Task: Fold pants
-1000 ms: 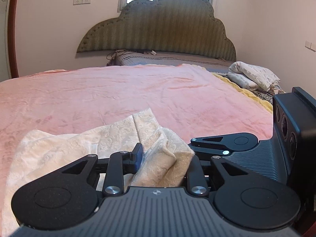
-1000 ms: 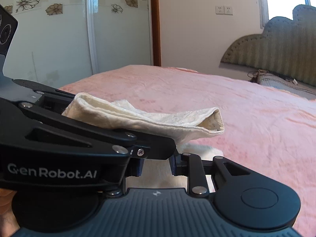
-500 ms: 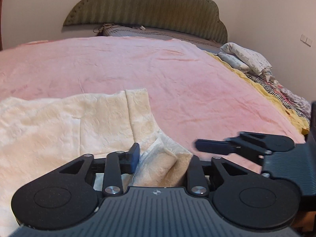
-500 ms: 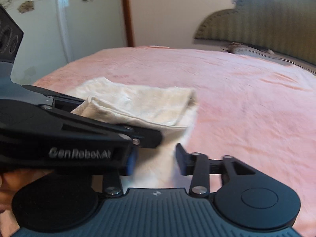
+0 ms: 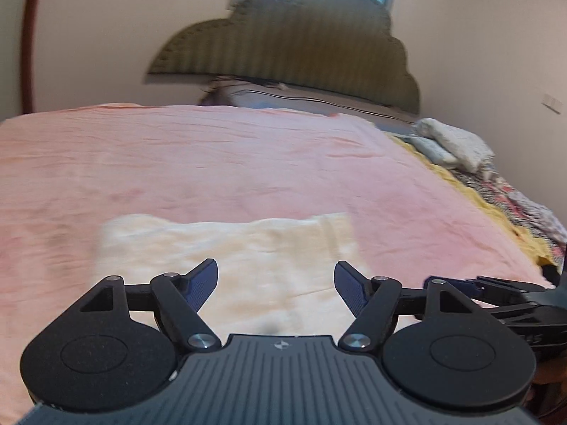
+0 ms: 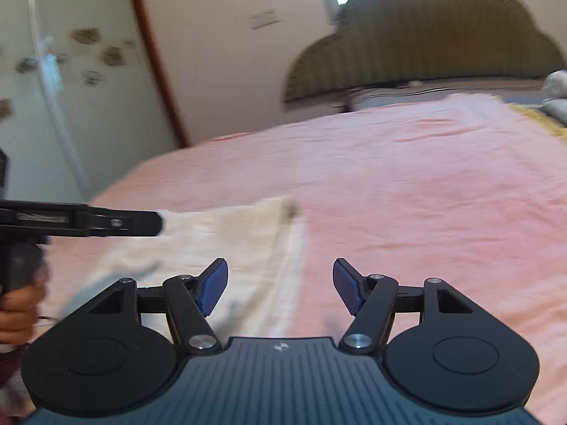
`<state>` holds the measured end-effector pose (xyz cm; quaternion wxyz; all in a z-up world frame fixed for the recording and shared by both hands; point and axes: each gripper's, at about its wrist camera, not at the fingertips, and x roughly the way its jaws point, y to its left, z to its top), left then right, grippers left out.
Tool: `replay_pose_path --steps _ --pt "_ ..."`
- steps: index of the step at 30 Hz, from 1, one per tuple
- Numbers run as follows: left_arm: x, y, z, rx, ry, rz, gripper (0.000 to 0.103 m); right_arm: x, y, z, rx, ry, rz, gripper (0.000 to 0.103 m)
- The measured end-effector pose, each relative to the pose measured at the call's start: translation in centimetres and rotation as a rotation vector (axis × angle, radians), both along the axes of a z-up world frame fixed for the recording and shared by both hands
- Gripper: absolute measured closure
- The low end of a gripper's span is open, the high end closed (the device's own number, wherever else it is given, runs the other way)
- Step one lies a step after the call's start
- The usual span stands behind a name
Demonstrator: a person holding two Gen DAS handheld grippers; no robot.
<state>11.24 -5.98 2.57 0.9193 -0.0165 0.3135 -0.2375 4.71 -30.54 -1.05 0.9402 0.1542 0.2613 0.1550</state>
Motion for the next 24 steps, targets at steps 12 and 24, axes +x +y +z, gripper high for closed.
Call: replay_pose_path --steps 12,24 --pt "-1.7 9.2 -1.5 -0.008 0.074 0.124 0.028 -0.2 5.1 -0.1 -0.33 -0.013 -0.022 0.036" --pt "-4.0 3.4 -3.6 0.159 -0.012 -0.059 0.027 0.3 7.0 -1.4 -0.493 0.005 -0.04 0.021"
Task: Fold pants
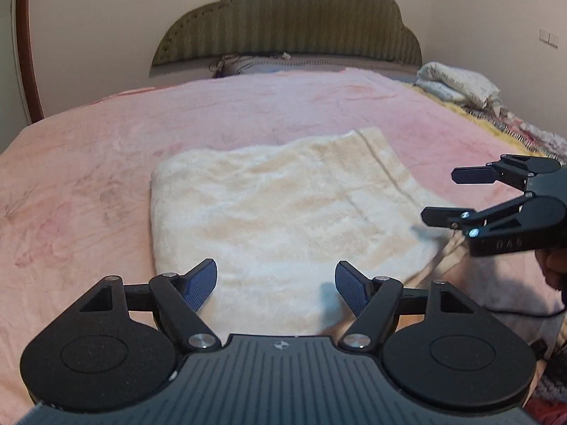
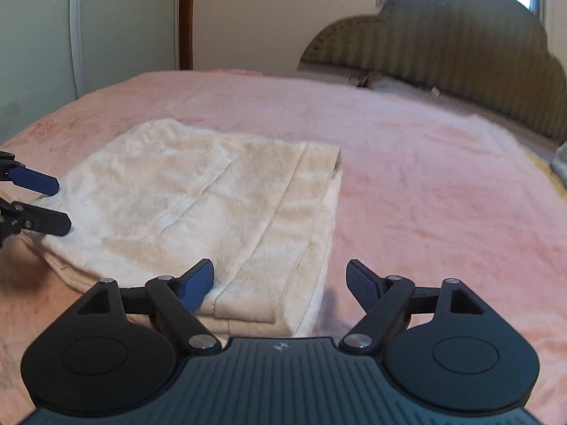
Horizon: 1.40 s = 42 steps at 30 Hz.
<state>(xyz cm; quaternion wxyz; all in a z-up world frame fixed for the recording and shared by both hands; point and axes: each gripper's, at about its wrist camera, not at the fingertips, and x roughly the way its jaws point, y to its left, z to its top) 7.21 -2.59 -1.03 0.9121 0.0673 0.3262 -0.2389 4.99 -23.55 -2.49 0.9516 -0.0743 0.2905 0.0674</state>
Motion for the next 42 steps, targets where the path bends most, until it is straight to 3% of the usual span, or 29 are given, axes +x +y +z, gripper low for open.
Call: replay_pose_path --steps 3,6,10,15,20,23,27,34,42 --pt "0.5 -1.1 -0.2 0.005 0.011 0.072 0.025 -0.8 2.0 1.2 -0.031 -0.081 0.064 0.021" --pt "0.8 -1.8 -0.4 0.032 0.034 0.152 0.025 -1.0 4.2 1.2 -0.067 -0.091 0.135 0.021" --pt "0.9 -1.6 -0.5 0.03 0.066 0.169 0.025 -0.5 5.4 -0.4 -0.122 -0.03 0.134 0.021" --pt "0.6 -1.6 -0.5 0.056 0.067 0.184 0.024 -0.3 4.3 -0.9 -0.086 0.004 0.045 0.021" --pt "0.4 -1.7 -0.4 0.063 0.064 0.188 0.023 -0.9 4.1 -0.4 -0.015 0.004 0.075 0.021" --pt "0.3 -1.5 -0.2 0.075 0.051 0.175 0.022 -0.6 4.5 -1.5 -0.096 0.021 0.06 0.02" --pt "1.7 0.5 0.4 0.058 0.038 0.172 0.017 0.0 1.9 -0.5 0.059 0.047 0.045 0.019" --pt "7.9 7.2 -0.6 -0.206 0.272 0.229 0.017 4.6 -6.0 -1.1 0.393 0.149 -0.019 0.019" --pt "10.2 8.1 -2.4 -0.286 0.361 0.176 0.016 7.1 -6.6 -3.0 0.523 0.245 0.071 0.018"
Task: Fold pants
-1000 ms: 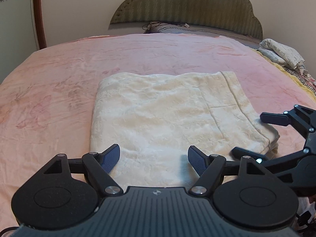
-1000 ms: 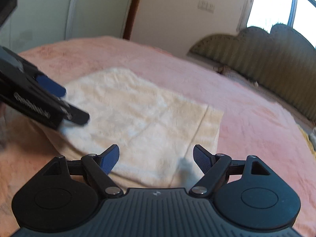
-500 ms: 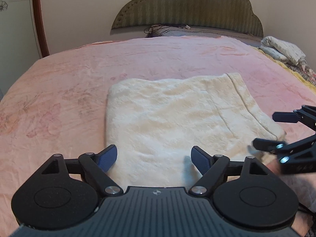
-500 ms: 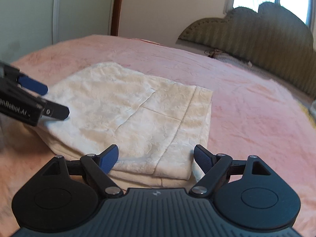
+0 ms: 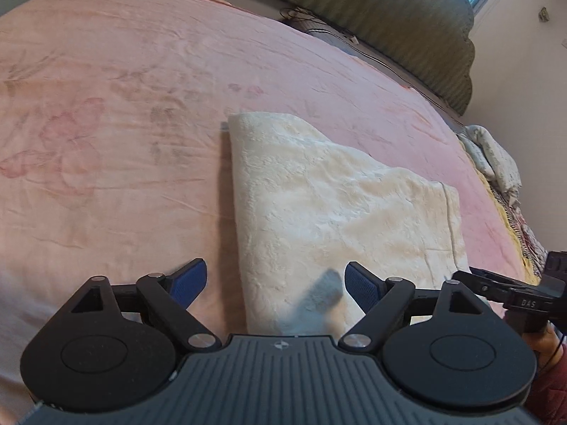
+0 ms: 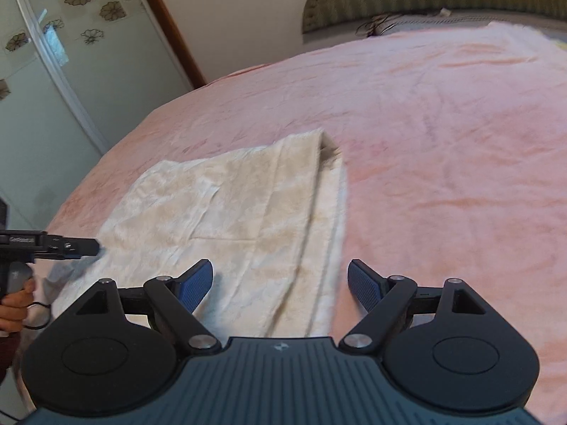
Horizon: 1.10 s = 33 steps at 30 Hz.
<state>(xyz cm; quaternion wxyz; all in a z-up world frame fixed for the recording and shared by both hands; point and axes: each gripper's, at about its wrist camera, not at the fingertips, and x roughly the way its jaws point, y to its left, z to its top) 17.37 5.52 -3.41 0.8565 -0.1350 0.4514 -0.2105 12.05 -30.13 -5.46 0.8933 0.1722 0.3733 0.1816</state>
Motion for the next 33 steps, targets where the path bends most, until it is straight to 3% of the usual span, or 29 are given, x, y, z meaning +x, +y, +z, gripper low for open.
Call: replay_pose_path --steps 7,8,10,11,12,14,15,16,17,21,25,30,33 --pt "1.9 -1.3 -0.7 -0.1 -0.005 -0.086 0.016 2.0 -1.7 -0.6 0.11 0.025 0.087 0.019" --pt "2.1 -1.6 -0.8 -0.104 -0.011 -0.089 0.015 2.5 -1.8 -0.8 0.123 0.023 0.088 0.023" --pt "2.2 -2.8 -0.7 -0.068 -0.028 -0.084 0.018 3.4 -2.0 -0.9 0.126 0.021 0.077 0.042" --pt "2.0 -3.3 -0.5 -0.042 -0.039 -0.086 0.025 3.7 -2.0 -1.0 0.123 0.026 0.069 0.053" --pt "1.7 -3.7 -0.3 -0.006 -0.055 -0.091 0.03 3.7 -2.1 -1.0 0.126 0.026 0.069 0.057" --pt "0.7 -4.4 0.1 0.086 -0.099 -0.087 0.06 3.0 -1.7 -0.7 0.104 0.011 0.073 0.063" --pt "0.2 -4.4 0.3 0.094 -0.125 -0.081 0.069 2.6 -1.4 -0.4 0.095 -0.004 0.074 0.068" --pt "-0.5 -4.4 0.7 0.107 -0.152 -0.074 0.083 2.1 -1.2 -0.1 0.089 -0.024 0.073 0.07" --pt "-0.9 -4.4 1.0 0.114 -0.175 -0.07 0.089 1.8 -0.9 0.4 0.08 -0.043 0.071 0.073" --pt "-2.6 -4.9 2.7 0.142 -0.271 -0.058 0.096 1.0 0.5 2.6 0.045 -0.124 0.092 0.082" --pt "-2.7 -4.6 5.3 0.137 -0.351 -0.035 0.096 1.6 2.4 5.2 -0.019 -0.202 0.149 0.083" --pt "0.3 -4.2 8.6 0.226 -0.474 0.018 0.096 5.5 4.5 7.2 -0.061 -0.272 0.192 0.083" --pt "3.9 -3.5 9.5 0.248 -0.466 0.054 0.095 9.2 5.8 8.0 -0.065 -0.311 0.195 0.083"
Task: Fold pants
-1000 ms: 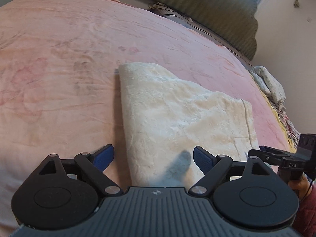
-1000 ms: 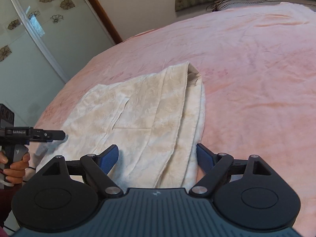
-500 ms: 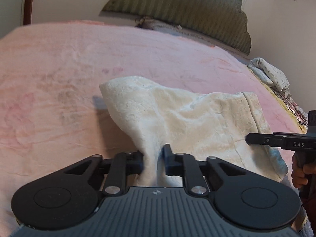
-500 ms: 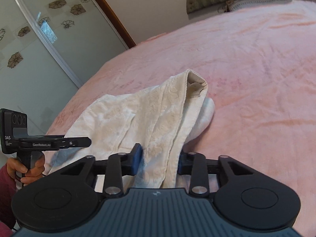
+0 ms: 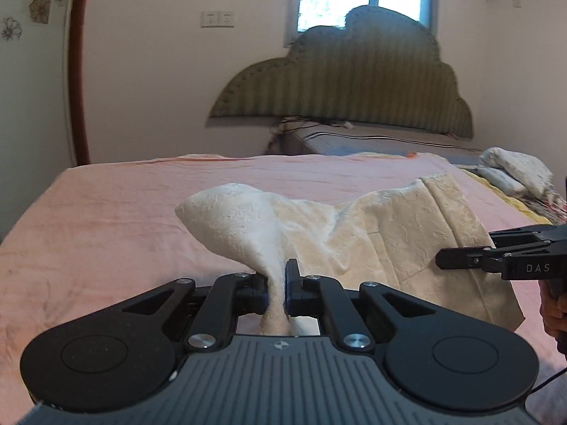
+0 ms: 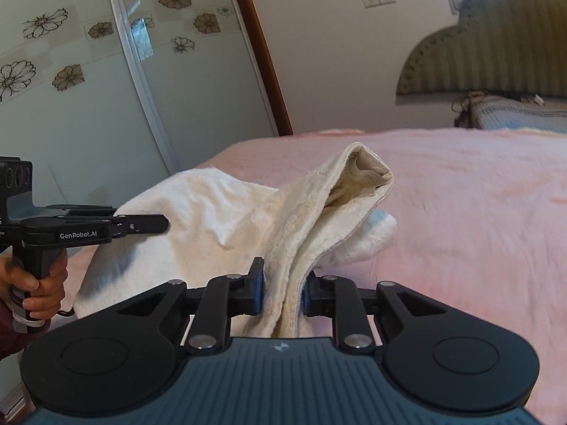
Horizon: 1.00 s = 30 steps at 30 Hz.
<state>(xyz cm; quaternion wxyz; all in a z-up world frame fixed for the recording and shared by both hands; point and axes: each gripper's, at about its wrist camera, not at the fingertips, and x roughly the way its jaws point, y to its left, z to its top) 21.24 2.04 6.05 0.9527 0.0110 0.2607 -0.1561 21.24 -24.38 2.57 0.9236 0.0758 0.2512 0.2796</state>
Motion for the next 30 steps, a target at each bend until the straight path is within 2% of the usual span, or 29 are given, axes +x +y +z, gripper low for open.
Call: replay_pose_path --steps 3,7,9,10,11,14,16,18,19,21,23,24,25,27,29,30 --pt "3.8 0.6 -1.0 0.007 0.041 0.045 0.093 4.0 0.7 -0.4 0.014 0.009 -0.019 0.083" --pt "7.7 0.5 -5.3 0.086 0.128 0.106 0.09 8.4 1.8 -3.4 -0.03 0.091 -0.063 0.082" --pt "8.6 0.5 -7.2 0.122 0.162 0.132 0.084 10.0 2.3 -5.0 -0.102 0.154 -0.104 0.068" --pt "8.5 0.5 -7.4 0.125 0.159 0.136 0.076 10.3 2.2 -5.6 -0.117 0.172 -0.124 0.063" --pt "8.3 0.7 -7.3 0.128 0.15 0.143 0.063 10.2 1.8 -5.8 -0.114 0.183 -0.141 0.057" --pt "6.4 1.8 -6.0 0.163 0.128 0.178 0.055 8.2 0.7 -5.2 -0.137 0.153 -0.215 0.057" --pt "4.5 2.5 -5.0 0.179 0.111 0.206 0.051 5.9 1.2 -3.9 -0.229 0.058 -0.269 0.055" --pt "2.2 2.7 -4.5 0.157 0.107 0.219 0.038 3.4 2.3 -2.9 -0.269 -0.032 -0.195 0.055" --pt "1.8 2.8 -4.7 0.154 0.112 0.209 0.028 2.4 2.9 -2.8 -0.261 -0.042 -0.132 0.055" --pt "1.7 2.4 -5.8 0.203 0.156 0.196 0.025 1.4 4.6 -3.4 -0.27 -0.016 -0.011 0.057" --pt "2.0 2.4 -7.0 0.242 0.168 0.21 0.025 1.6 5.9 -5.2 -0.363 0.027 -0.012 0.058" --pt "1.9 2.7 -6.9 0.225 0.173 0.239 0.024 1.8 6.0 -5.8 -0.385 0.03 -0.039 0.058" --pt "1.6 3.2 -6.3 0.192 0.179 0.26 0.028 2.0 5.5 -5.9 -0.357 0.048 -0.073 0.058" --pt "0.2 4.1 -4.7 0.121 0.15 0.271 0.026 1.2 4.9 -4.7 -0.289 0.056 -0.131 0.055" --pt "-1.1 4.3 -4.0 0.097 0.122 0.274 0.022 -0.3 5.3 -3.8 -0.273 -0.002 -0.092 0.056" --pt "-1.5 4.0 -4.2 0.112 0.123 0.261 0.022 -0.7 5.7 -3.9 -0.282 -0.011 -0.072 0.056"
